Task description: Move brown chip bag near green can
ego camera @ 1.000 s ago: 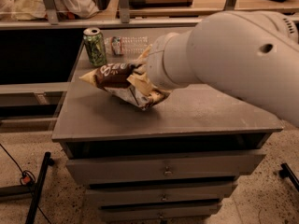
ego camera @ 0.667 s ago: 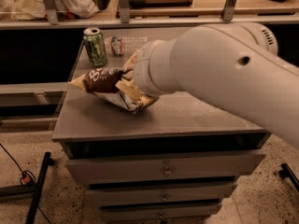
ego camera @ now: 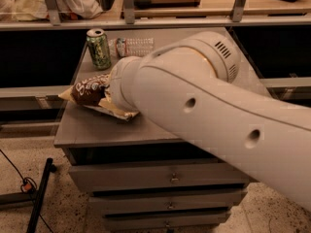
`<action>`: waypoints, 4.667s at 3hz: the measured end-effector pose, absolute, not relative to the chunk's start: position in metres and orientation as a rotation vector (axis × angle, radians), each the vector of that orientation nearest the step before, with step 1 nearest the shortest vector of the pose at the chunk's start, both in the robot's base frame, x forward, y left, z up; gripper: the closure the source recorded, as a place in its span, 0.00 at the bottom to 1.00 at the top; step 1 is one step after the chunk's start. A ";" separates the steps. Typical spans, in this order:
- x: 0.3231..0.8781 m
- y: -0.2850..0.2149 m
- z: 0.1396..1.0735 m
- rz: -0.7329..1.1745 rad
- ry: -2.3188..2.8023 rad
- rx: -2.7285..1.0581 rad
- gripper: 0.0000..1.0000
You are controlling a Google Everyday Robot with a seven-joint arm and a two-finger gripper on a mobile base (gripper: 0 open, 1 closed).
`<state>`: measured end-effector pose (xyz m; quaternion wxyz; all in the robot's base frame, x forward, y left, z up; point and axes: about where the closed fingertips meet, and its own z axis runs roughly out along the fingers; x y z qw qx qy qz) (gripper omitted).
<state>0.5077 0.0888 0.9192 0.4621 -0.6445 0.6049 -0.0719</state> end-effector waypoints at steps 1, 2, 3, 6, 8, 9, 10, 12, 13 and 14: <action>0.515 0.100 0.911 -0.218 1.518 -1.597 1.00; 0.531 0.107 0.905 -0.269 1.563 -1.583 1.00; 0.552 0.108 0.900 -0.285 1.628 -1.535 1.00; 0.552 0.110 0.902 -0.284 1.631 -1.525 0.36; 0.551 0.111 0.903 -0.285 1.627 -1.526 0.00; 0.552 0.104 0.913 -0.260 1.634 -1.504 0.00; 0.554 0.086 0.928 -0.208 1.663 -1.460 0.00; 0.578 0.017 0.949 -0.035 1.729 -1.340 0.00; 0.572 0.021 0.953 0.048 1.743 -1.301 0.00; 0.572 0.021 0.953 0.048 1.742 -1.301 0.00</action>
Offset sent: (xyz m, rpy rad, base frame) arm 0.0592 0.0275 -0.0227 -0.0834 -0.0117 -0.2215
